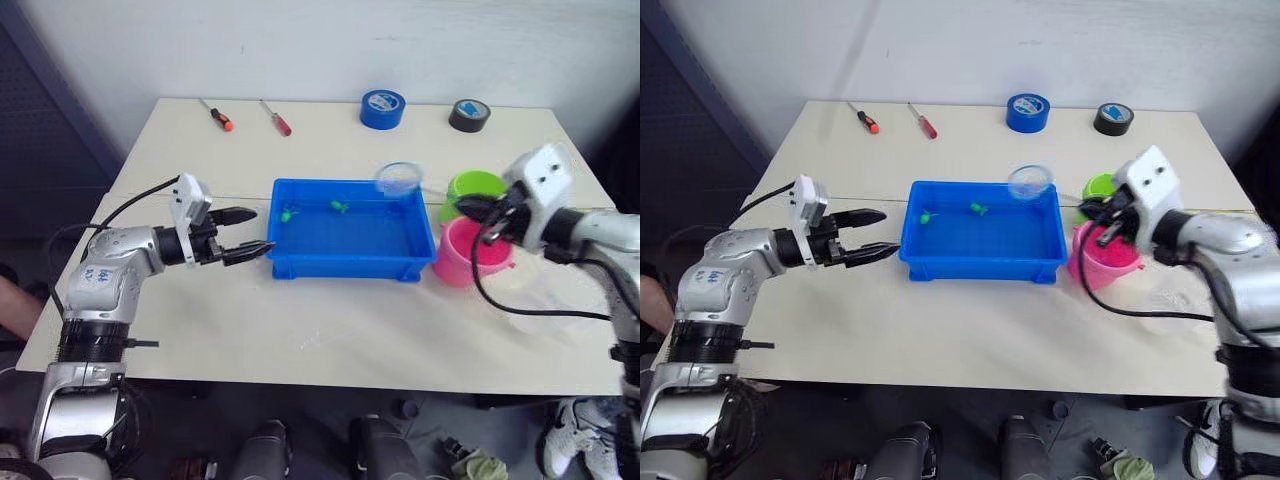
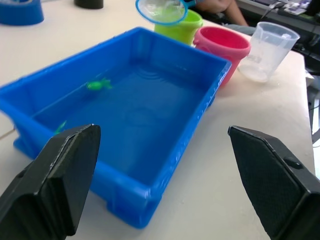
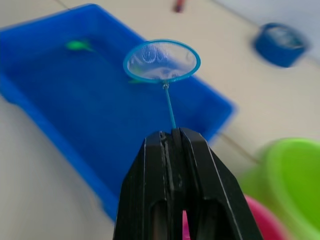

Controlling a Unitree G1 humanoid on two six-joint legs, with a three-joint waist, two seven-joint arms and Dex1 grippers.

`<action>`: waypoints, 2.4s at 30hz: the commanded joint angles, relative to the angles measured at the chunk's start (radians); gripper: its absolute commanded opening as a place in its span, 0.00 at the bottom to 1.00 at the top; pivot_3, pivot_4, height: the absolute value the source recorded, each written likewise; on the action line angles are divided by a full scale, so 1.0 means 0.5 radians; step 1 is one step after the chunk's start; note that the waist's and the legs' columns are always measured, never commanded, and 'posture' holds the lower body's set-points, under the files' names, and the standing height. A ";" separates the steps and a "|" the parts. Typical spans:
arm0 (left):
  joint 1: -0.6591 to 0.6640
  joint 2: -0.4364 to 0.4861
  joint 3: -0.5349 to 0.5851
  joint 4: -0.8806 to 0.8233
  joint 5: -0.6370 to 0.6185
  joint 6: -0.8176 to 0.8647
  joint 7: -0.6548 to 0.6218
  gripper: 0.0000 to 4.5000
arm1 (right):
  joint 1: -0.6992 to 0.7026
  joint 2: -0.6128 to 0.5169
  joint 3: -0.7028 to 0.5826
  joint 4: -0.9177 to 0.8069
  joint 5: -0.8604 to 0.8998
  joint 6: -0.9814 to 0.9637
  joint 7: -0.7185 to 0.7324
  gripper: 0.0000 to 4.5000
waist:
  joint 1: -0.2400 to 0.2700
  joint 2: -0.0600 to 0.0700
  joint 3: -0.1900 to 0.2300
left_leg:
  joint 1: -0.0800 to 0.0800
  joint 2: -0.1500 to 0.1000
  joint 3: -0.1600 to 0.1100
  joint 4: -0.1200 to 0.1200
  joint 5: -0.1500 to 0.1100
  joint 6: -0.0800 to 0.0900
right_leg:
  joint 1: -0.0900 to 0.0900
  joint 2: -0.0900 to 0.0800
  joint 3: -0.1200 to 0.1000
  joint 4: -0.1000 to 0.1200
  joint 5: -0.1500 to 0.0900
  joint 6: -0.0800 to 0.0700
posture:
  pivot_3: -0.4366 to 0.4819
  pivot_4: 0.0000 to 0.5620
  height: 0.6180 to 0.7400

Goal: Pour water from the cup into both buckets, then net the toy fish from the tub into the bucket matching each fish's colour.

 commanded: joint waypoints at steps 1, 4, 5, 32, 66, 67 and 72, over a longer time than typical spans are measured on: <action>0.055 0.043 0.120 -0.191 -0.048 0.030 0.076 0.99 | -0.055 0.047 0.107 0.044 0.012 0.091 0.032 0.00 | 0.021 0.000 0.000 | -0.002 -0.001 -0.001 0.000 0.000 0.000 | -0.003 -0.001 0.000 0.000 0.000 0.000 | 0.48 0.27 1.00; 0.123 0.045 0.156 -0.295 -0.059 0.068 0.130 0.99 | -0.100 0.120 0.196 0.173 -0.032 0.090 0.030 0.00 | 0.024 0.000 0.000 | -0.003 -0.004 -0.001 0.000 0.000 0.000 | -0.004 -0.002 -0.002 0.000 0.000 0.000 | 0.48 0.27 1.00; 0.152 0.046 0.173 -0.338 -0.067 0.085 0.153 0.99 | -0.122 0.149 0.230 0.244 -0.049 0.080 0.039 0.00 | 0.024 0.000 0.000 | -0.003 -0.005 0.000 0.000 0.000 0.001 | -0.004 -0.003 -0.002 0.000 0.000 0.000 | 0.48 0.27 1.00; 0.188 0.025 0.203 -0.456 -0.122 0.148 0.278 0.99 | -0.384 0.491 0.236 0.783 -0.370 -0.564 0.093 0.00 | -0.026 0.000 0.000 | -0.002 -0.001 0.004 -0.004 0.000 -0.001 | -0.007 0.003 -0.008 0.004 0.000 0.000 | 0.48 0.27 1.00; -0.719 -0.566 -0.213 0.696 0.127 -0.409 -0.225 0.99 | 0.373 -0.147 -0.576 -0.288 -0.265 -0.351 -0.248 0.00 | 0.031 0.000 0.000 | -0.002 -0.006 0.008 -0.001 0.000 0.003 | -0.006 0.011 -0.006 0.001 0.000 0.001 | 0.48 0.27 1.00; -0.720 -0.575 -0.212 0.692 0.125 -0.408 -0.227 0.99 | 0.369 -0.176 -0.599 -0.261 -0.277 -0.352 -0.255 0.00 | 0.034 0.000 0.000 | -0.002 -0.005 0.008 -0.001 0.000 0.003 | -0.006 0.011 -0.006 0.001 0.000 0.001 | 0.48 0.27 1.00; -0.724 -0.638 -0.214 0.651 0.132 -0.410 -0.206 0.99 | 0.319 -0.375 -0.680 0.035 -0.450 -0.486 -0.349 0.00 | 0.033 0.000 0.000 | -0.002 -0.006 0.010 0.000 0.000 0.005 | -0.005 0.010 -0.005 0.000 0.001 0.001 | 0.48 0.27 1.00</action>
